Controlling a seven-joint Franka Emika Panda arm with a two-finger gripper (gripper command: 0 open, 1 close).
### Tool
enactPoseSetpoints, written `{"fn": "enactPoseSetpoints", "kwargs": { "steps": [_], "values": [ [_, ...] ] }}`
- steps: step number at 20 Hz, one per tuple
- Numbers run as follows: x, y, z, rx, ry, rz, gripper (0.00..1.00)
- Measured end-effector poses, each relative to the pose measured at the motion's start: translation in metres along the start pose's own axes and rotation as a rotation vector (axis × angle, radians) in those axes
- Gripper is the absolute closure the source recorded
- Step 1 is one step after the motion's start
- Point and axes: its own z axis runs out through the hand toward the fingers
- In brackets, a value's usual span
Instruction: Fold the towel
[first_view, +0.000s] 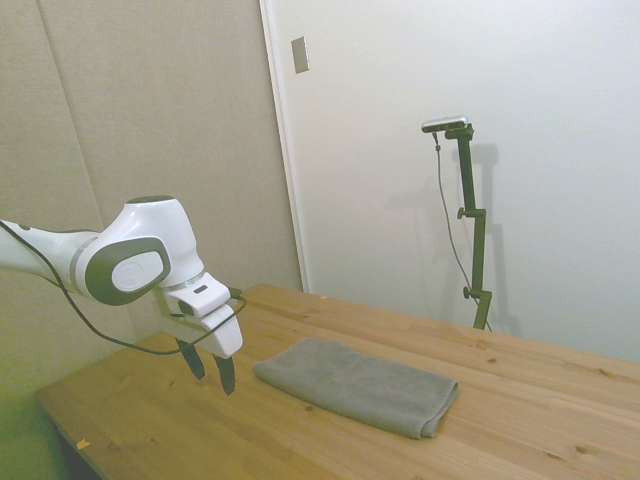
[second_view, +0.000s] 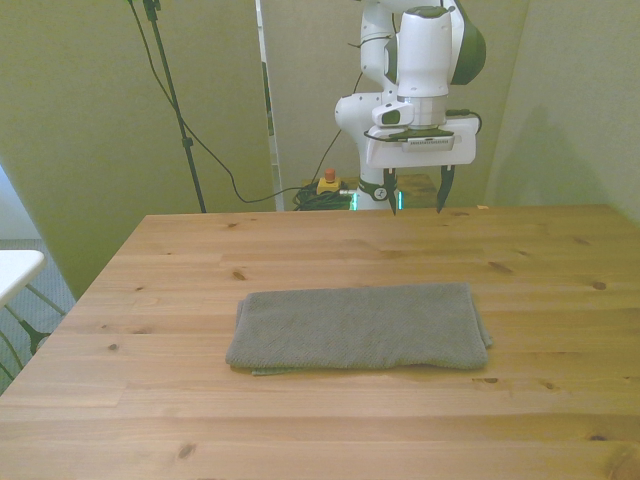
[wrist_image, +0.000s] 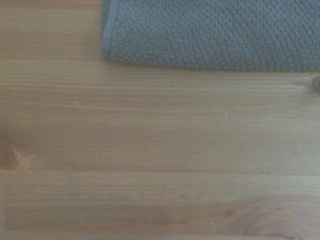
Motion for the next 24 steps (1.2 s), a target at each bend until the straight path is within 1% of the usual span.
{"fn": "enactPoseSetpoints", "kwargs": {
  "steps": [3, 5, 8, 10, 12, 15, 19, 21, 24],
  "values": [
    [0.001, -0.001, 0.0, 0.001, 0.004, -0.011, 0.0],
    [0.005, -0.013, -0.005, 0.013, 0.017, -0.024, 0.0],
    [0.015, -0.047, -0.005, 0.022, 0.029, -0.057, 0.0],
    [0.027, -0.073, 0.003, 0.01, 0.033, -0.072, 0.0],
    [0.04, -0.097, 0.014, -0.003, 0.037, -0.07, 0.0],
    [0.058, -0.13, 0.026, -0.056, 0.098, -0.006, 0.0],
    [0.065, -0.174, 0.042, -0.181, 0.193, 0.067, 0.0],
    [0.065, -0.196, 0.052, -0.226, 0.217, 0.079, 0.0],
    [0.066, -0.223, 0.068, -0.274, 0.26, 0.071, 0.0]
  ]
}}
